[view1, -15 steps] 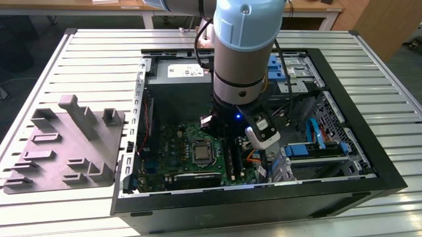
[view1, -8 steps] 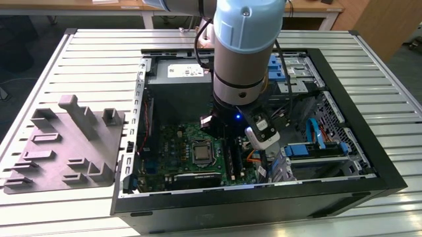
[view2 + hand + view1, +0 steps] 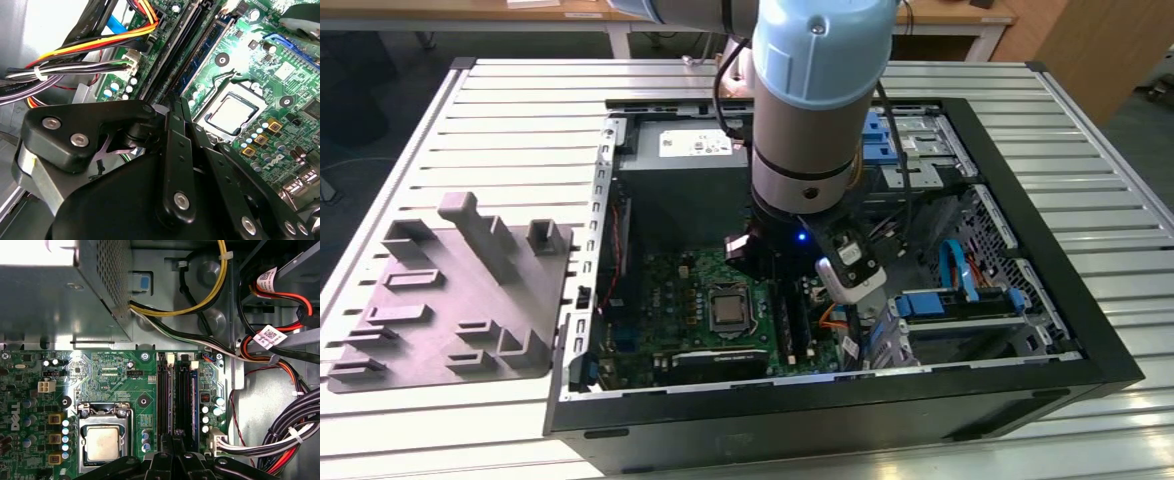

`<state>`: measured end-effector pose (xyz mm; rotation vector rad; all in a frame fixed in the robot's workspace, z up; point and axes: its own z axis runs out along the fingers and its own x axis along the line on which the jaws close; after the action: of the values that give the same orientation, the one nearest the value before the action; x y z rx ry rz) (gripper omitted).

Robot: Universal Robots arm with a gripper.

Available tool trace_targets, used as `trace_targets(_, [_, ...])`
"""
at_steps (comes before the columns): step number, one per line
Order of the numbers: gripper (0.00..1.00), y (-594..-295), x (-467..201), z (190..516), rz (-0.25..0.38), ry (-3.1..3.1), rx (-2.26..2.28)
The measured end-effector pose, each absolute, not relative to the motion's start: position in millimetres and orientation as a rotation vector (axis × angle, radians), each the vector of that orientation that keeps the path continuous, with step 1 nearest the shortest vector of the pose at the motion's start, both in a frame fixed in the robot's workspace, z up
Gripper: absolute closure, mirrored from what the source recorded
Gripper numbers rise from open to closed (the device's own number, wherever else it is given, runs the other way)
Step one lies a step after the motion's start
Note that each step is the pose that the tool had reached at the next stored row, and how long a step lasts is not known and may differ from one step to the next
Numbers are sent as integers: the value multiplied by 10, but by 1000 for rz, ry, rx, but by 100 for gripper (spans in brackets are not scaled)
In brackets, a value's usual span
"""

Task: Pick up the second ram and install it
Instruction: 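Insert the second ram into the second slot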

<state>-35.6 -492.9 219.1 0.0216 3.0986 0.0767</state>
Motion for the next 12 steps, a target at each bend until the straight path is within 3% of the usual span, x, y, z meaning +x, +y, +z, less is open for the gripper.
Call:
trace_targets(5, [88,-4929,-356,2189,78,3099,22])
trace_targets(6, [82,-4929,-356,2189,78,3099,22])
trace_targets(12, [82,-4929,-356,2243,77,3099,22])
